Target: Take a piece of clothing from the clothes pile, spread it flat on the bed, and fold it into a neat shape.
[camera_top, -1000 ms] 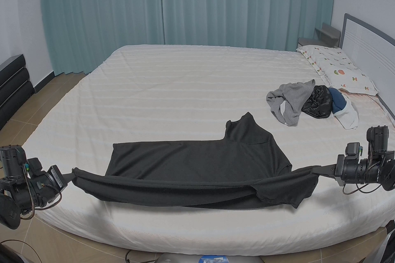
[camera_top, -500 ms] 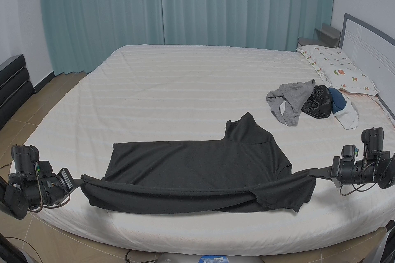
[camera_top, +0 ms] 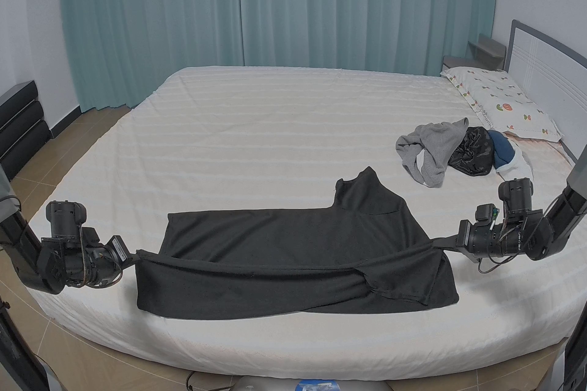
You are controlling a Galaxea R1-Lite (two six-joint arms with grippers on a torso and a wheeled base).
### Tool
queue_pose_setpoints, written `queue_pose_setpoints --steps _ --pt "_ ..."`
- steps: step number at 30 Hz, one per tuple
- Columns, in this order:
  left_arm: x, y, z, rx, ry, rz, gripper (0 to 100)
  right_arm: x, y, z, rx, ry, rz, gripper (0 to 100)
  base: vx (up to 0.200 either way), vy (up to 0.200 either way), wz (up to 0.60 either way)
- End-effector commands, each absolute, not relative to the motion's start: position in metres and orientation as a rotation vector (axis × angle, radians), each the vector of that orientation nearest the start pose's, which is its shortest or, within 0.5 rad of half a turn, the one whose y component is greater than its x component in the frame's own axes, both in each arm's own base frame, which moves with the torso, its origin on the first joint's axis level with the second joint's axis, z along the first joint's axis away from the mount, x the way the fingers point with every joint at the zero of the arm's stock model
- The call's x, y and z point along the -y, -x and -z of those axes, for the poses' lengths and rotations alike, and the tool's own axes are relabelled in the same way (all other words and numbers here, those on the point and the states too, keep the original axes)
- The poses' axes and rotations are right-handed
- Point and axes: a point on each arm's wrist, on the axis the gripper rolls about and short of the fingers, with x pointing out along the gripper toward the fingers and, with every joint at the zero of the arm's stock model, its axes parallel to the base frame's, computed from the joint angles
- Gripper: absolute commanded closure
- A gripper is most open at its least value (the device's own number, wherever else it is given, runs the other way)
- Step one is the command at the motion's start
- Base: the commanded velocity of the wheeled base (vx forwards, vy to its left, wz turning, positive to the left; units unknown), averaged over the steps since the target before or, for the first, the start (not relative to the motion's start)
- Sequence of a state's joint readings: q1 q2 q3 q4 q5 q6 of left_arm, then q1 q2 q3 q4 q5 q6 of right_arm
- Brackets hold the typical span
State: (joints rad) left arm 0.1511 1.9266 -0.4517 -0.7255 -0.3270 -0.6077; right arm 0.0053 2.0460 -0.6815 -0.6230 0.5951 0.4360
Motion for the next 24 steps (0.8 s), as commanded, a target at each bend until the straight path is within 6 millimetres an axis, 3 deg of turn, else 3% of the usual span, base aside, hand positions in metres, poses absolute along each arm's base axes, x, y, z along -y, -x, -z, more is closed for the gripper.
queue_pose_setpoints --steps 1,10,11,12,13,21,24 --pt "-0.030 -0.295 -0.021 -0.818 0.753 -0.067 100 -0.021 -0.342 -0.018 -0.908 -0.627 -0.398 100 0.000 0.000 0.00" --pt "-0.018 -0.323 0.002 -0.831 0.742 -0.135 100 -0.022 -0.364 -0.005 -0.920 -0.618 -0.362 100 0.000 0.000 0.00" --pt "-0.018 -0.325 0.003 -0.827 0.758 -0.140 0 -0.022 -0.367 -0.004 -0.917 -0.614 -0.355 100 0.000 0.000 0.00" --pt "-0.017 -0.327 0.004 -0.826 0.771 -0.143 0 -0.023 -0.369 -0.004 -0.914 -0.612 -0.355 100 0.000 0.000 0.00" --pt "-0.017 -0.328 0.003 -0.823 0.778 -0.145 0 -0.024 -0.369 -0.003 -0.917 -0.615 -0.355 0 0.000 0.000 0.00" --pt "-0.020 -0.327 0.000 -0.807 0.810 -0.161 0 -0.020 -0.368 -0.015 -0.903 -0.736 -0.318 0 0.000 0.000 0.00" --pt "-0.028 -0.326 -0.012 -0.760 0.835 -0.175 0 -0.017 -0.365 -0.015 -0.911 -0.804 -0.293 0 0.000 0.000 0.00"
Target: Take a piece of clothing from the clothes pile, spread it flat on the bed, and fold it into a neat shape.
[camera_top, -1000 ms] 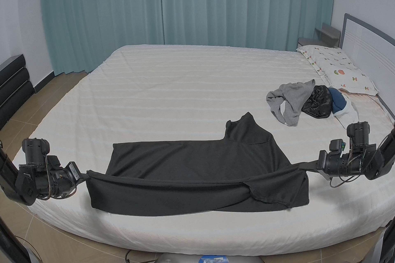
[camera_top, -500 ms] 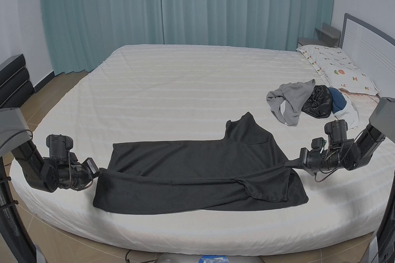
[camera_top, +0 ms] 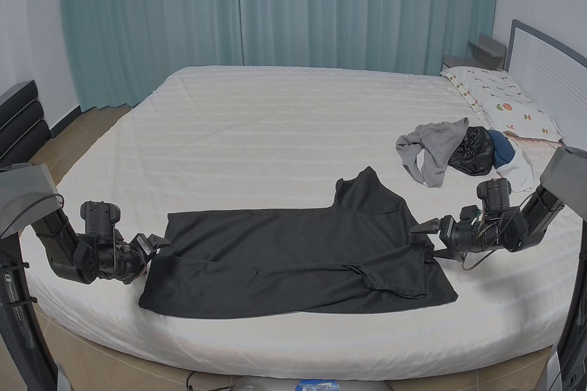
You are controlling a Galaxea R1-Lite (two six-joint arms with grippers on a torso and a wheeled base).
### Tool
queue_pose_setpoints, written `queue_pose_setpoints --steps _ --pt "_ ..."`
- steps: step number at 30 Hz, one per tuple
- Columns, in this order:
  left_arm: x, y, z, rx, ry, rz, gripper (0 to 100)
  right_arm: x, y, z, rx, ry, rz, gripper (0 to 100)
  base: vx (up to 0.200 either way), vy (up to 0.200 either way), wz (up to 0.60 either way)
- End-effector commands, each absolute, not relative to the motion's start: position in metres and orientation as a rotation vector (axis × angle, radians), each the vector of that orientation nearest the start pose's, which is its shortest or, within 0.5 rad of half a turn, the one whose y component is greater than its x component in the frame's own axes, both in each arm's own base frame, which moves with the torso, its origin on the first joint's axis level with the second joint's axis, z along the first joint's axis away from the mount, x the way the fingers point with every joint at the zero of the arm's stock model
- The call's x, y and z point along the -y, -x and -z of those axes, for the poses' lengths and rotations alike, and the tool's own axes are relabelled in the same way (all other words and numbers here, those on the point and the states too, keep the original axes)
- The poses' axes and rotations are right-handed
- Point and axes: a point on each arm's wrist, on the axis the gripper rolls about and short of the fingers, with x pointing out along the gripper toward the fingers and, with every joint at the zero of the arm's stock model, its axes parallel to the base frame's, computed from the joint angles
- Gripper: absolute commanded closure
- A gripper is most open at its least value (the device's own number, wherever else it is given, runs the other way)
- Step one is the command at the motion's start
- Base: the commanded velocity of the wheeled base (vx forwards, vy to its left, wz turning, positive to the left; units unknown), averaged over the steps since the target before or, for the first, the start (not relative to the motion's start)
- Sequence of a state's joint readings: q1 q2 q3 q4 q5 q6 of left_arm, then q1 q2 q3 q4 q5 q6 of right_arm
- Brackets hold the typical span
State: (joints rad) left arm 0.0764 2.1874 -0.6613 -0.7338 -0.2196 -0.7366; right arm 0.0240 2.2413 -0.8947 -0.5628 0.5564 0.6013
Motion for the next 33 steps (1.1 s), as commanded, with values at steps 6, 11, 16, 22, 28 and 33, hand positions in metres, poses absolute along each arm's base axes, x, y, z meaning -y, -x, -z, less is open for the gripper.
queue_pose_setpoints --steps 6,11,16,22,28,33 --pt "-0.031 -0.324 -0.027 -0.707 0.939 -0.202 0 -0.016 -0.366 -0.021 -0.855 -0.947 -0.264 0 0.000 0.000 0.00" --pt "-0.031 -0.323 -0.034 -0.695 0.969 -0.196 0 -0.020 -0.360 -0.025 -0.833 -1.006 -0.268 0 0.160 0.000 0.00" --pt "-0.031 -0.324 -0.034 -0.693 0.971 -0.194 0 -0.022 -0.359 -0.023 -0.837 -1.006 -0.271 0 0.200 0.000 0.00" --pt "-0.030 -0.329 -0.035 -0.684 0.969 -0.183 0 -0.022 -0.359 -0.020 -0.845 -1.007 -0.268 0 0.000 0.000 0.00" --pt "-0.025 -0.353 -0.031 -0.663 0.957 -0.156 0 -0.022 -0.358 -0.018 -0.852 -1.009 -0.265 0 0.000 0.000 0.00" --pt "-0.023 -0.376 -0.020 -0.652 0.944 -0.140 0 -0.022 -0.357 -0.015 -0.862 -1.011 -0.259 0 0.000 0.000 0.00"
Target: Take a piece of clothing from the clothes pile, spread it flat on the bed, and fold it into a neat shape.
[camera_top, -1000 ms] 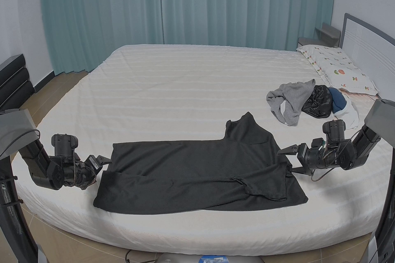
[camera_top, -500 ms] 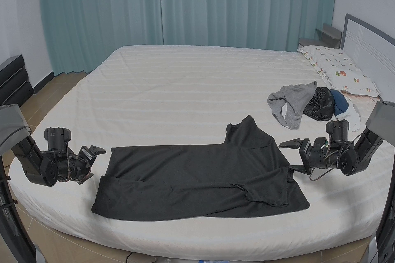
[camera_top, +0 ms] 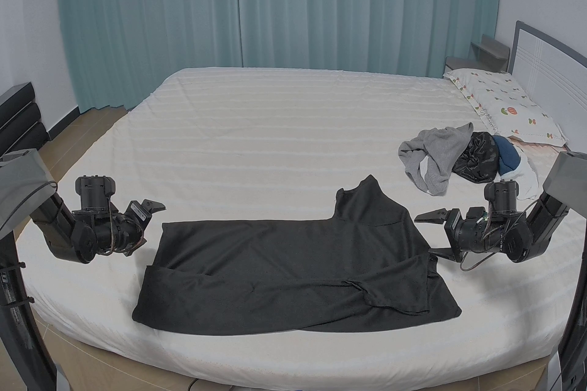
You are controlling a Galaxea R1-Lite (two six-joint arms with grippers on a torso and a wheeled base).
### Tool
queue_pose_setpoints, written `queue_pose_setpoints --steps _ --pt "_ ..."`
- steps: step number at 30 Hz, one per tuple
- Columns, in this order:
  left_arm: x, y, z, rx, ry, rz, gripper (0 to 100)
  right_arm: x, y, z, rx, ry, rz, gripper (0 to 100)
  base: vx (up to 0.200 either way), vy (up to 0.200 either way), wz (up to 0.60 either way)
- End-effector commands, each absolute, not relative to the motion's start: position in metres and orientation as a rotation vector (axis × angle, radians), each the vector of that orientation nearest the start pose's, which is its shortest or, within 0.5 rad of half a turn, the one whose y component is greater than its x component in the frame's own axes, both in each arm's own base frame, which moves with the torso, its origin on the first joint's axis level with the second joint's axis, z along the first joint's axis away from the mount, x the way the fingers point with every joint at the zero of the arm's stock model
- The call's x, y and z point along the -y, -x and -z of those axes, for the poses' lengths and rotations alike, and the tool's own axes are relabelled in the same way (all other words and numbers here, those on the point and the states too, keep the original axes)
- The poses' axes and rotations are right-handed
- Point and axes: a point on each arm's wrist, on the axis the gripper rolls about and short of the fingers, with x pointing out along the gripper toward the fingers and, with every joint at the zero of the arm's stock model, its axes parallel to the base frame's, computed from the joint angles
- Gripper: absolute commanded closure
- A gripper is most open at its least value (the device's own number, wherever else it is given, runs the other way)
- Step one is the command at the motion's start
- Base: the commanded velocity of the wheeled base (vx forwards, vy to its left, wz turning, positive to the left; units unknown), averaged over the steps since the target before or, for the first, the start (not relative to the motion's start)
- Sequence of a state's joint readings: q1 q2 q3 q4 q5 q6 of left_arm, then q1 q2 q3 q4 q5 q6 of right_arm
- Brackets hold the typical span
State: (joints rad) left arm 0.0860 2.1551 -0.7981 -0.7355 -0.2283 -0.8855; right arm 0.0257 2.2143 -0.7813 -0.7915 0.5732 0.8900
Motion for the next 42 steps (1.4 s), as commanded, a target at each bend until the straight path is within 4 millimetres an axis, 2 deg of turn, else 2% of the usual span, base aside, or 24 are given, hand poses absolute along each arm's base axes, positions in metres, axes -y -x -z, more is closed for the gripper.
queue_pose_setpoints --steps 1,9,19,20,27,32,36,39,42 --pt "-0.024 -0.385 -0.015 -0.648 0.939 -0.138 0 -0.022 -0.357 -0.013 -0.868 -1.010 -0.258 0 0.000 0.000 0.00" --pt "-0.022 -0.412 0.001 -0.632 0.832 -0.083 0 -0.025 -0.357 -0.009 -0.880 -1.004 -0.260 0 0.000 0.000 0.00" --pt "-0.016 -0.425 0.014 -0.633 0.786 -0.055 0 -0.025 -0.357 -0.008 -0.882 -1.005 -0.258 0 0.000 0.000 0.00" --pt "-0.016 -0.425 0.015 -0.635 0.782 -0.056 100 -0.025 -0.357 -0.008 -0.882 -1.005 -0.258 0 0.000 0.000 0.00" --pt "-0.018 -0.422 0.012 -0.622 0.778 -0.088 100 -0.031 -0.366 -0.018 -0.828 -0.979 -0.277 0 0.000 0.000 0.00" --pt "-0.021 -0.419 -0.006 -0.547 0.761 -0.153 100 -0.050 -0.388 -0.037 -0.746 -0.907 -0.280 0 0.000 0.000 0.00" --pt "-0.018 -0.416 -0.021 -0.518 0.817 -0.154 100 -0.060 -0.410 -0.049 -0.762 -0.852 -0.290 0 0.000 0.000 0.00" --pt "-0.018 -0.415 -0.028 -0.500 0.854 -0.157 100 -0.070 -0.429 -0.042 -0.755 -0.777 -0.251 0 0.000 0.000 0.00" --pt "-0.018 -0.416 -0.027 -0.503 0.863 -0.161 100 -0.079 -0.447 -0.030 -0.726 -0.704 -0.208 0 0.000 0.000 0.00"
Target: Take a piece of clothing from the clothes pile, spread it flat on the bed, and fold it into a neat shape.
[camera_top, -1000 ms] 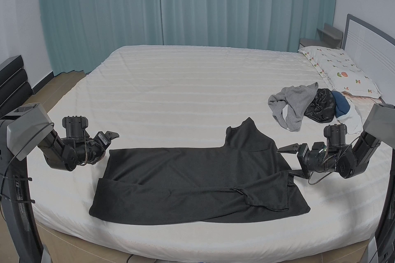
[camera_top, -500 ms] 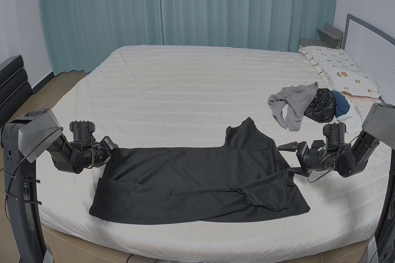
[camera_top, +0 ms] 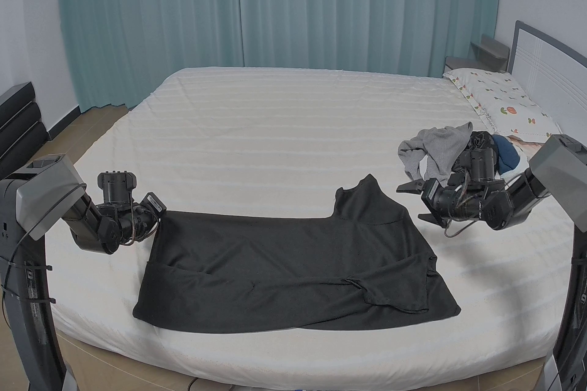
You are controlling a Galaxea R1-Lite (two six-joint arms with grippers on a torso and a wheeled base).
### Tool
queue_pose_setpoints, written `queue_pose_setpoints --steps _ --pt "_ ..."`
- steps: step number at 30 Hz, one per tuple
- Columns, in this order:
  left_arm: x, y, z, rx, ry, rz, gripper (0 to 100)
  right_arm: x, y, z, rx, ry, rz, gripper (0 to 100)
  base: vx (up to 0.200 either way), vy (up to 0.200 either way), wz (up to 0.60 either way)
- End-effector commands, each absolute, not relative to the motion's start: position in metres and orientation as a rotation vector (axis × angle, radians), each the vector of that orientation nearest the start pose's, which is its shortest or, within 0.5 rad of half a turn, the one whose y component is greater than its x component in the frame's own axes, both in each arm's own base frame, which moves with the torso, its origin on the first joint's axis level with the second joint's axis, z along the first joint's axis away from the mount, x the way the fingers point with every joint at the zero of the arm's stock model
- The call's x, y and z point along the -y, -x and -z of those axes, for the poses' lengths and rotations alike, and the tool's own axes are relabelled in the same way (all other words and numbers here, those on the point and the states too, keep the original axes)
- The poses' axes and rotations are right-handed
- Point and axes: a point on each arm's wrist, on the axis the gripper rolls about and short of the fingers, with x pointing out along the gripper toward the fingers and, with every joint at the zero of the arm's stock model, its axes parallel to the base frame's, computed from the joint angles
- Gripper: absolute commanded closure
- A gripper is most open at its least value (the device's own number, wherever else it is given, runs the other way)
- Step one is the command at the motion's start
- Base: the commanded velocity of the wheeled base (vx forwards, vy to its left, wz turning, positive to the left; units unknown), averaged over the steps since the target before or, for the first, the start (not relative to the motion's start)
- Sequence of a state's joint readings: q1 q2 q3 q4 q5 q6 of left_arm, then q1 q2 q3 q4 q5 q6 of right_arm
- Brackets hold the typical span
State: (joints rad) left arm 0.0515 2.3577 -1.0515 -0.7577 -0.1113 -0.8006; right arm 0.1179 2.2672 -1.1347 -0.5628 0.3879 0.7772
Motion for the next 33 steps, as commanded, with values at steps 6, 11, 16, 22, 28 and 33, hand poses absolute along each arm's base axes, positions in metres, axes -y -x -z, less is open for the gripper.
queue_pose_setpoints --steps 6,11,16,22,28,33 --pt "-0.018 -0.414 -0.024 -0.515 0.865 -0.165 100 -0.082 -0.477 -0.005 -0.755 -0.658 -0.183 0 0.000 0.000 0.00" --pt "-0.018 -0.413 -0.023 -0.519 0.865 -0.167 100 -0.076 -0.493 0.011 -0.738 -0.662 -0.166 0 0.000 0.000 0.00" --pt "-0.018 -0.413 -0.021 -0.524 0.871 -0.171 100 -0.074 -0.500 0.019 -0.729 -0.664 -0.163 0 0.000 0.000 0.00" --pt "-0.018 -0.412 -0.022 -0.525 0.878 -0.170 100 -0.076 -0.503 0.020 -0.724 -0.661 -0.170 100 0.000 0.000 0.00" --pt "-0.018 -0.412 -0.023 -0.521 0.878 -0.168 100 -0.075 -0.501 0.016 -0.721 -0.663 -0.168 100 0.000 0.000 0.00" --pt "-0.018 -0.412 -0.024 -0.518 0.877 -0.168 100 -0.069 -0.498 0.009 -0.713 -0.668 -0.161 100 0.000 0.000 0.00"
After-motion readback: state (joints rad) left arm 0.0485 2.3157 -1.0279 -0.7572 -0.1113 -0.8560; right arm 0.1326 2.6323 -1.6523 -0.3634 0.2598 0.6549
